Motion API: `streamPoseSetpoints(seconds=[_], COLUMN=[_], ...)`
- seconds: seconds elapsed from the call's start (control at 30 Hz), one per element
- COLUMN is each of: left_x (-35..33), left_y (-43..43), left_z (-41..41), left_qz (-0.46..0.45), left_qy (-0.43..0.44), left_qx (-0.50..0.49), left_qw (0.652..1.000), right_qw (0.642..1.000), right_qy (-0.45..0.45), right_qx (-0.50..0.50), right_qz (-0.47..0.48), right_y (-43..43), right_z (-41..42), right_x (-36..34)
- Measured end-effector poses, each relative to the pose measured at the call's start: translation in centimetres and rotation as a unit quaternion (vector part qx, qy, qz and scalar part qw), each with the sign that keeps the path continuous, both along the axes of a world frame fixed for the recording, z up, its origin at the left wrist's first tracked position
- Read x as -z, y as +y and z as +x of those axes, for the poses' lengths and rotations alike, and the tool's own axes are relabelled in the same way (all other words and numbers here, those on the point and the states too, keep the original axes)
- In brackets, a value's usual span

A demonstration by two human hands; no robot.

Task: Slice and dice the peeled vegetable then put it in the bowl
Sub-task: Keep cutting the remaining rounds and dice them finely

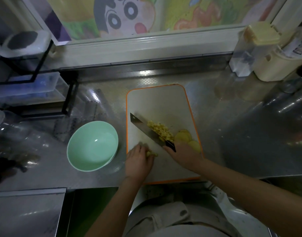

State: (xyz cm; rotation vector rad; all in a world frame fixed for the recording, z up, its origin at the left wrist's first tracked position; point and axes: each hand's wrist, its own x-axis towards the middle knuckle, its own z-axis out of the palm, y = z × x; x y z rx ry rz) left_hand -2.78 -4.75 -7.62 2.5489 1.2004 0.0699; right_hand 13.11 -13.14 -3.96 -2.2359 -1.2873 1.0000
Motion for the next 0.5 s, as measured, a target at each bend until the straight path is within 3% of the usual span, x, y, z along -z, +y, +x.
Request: streamPoseSetpoints(seconds=[0.23, 0.5], left_x=[-1.0, -1.0], left_y=[0.6, 0.3], left_z=[-1.1, -3.8], left_qz=[0.003, -0.052], left_qy=[-0.023, 0.101], left_qx=[0.028, 0.046], left_qw=[0.999, 0.992], right_qw=[0.999, 0.999], right_qy=[0.025, 0.015], right_qx=[0.005, -0.002], right_qz=[0.024, 0.045], right_y=[-0.6, -0.6], right_z=[-1.3, -2.3], right_x=[-0.5, 0.2])
